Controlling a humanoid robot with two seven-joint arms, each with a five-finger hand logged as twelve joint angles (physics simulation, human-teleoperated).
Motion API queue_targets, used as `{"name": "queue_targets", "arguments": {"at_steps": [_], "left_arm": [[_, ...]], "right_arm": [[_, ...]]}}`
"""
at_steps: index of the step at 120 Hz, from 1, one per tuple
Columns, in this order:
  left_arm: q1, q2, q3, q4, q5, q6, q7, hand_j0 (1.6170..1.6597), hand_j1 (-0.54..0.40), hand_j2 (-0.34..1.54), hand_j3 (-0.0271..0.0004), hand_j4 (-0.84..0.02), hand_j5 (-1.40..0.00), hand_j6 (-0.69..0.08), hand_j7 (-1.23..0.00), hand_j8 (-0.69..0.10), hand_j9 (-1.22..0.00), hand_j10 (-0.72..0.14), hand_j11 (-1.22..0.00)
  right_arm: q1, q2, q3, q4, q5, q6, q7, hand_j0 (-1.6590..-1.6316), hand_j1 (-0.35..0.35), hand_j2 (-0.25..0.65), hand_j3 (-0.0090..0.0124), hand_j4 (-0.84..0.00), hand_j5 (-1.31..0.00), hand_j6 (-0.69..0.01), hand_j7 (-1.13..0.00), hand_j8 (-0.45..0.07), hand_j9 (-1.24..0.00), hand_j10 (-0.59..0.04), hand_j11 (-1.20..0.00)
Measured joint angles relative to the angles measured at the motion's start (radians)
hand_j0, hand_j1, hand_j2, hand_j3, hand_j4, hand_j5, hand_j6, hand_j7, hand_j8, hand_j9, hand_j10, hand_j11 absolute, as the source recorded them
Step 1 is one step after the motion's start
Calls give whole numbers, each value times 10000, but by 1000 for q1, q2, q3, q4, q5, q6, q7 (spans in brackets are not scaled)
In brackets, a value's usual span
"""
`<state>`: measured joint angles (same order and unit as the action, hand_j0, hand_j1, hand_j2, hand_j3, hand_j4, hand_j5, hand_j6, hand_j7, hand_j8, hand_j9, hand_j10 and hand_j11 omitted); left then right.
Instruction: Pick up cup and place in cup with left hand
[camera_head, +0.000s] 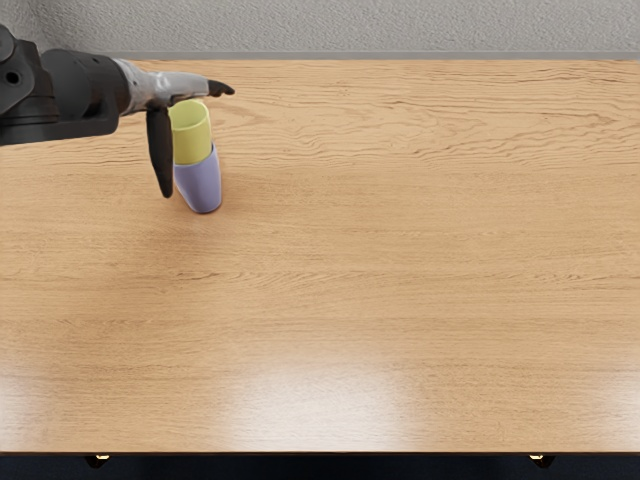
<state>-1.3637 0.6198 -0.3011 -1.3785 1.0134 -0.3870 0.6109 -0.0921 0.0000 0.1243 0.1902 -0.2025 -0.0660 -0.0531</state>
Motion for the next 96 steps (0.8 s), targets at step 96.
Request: {"name": "queue_targets", "arguments": {"at_steps": [96], "left_arm": [[143, 241, -121, -126, -198, -5, 0, 16580, 3492, 14, 0, -46, -8, -59, -5, -54, -3, -39, -1]], "right_arm": [[5, 0, 3, 0, 0, -1, -2, -16581, -3203, -48, 0, -240, -311, -241, -311, -240, -311, -239, -311]]}}
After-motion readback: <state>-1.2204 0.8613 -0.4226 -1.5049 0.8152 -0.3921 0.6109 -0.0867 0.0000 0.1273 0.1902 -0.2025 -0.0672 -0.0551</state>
